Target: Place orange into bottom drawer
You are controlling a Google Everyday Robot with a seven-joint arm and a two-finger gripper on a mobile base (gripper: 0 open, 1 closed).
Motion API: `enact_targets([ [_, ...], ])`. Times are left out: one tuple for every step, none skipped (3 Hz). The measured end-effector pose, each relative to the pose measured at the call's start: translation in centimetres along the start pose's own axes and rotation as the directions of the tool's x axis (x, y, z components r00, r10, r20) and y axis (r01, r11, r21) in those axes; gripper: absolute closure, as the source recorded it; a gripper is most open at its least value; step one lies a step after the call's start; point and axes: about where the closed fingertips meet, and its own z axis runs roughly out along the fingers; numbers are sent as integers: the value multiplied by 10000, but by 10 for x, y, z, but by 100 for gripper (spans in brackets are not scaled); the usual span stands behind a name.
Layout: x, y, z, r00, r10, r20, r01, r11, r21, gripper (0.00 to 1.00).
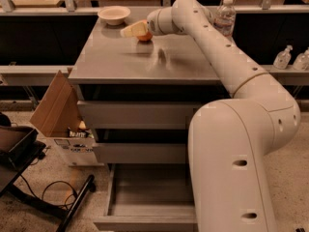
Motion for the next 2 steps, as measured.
enact_targets([
  [7,14,9,9995,117,-303,-125,9996,-265,16],
  [17,18,23,9981,161,-591,-179,9994,-297,39],
])
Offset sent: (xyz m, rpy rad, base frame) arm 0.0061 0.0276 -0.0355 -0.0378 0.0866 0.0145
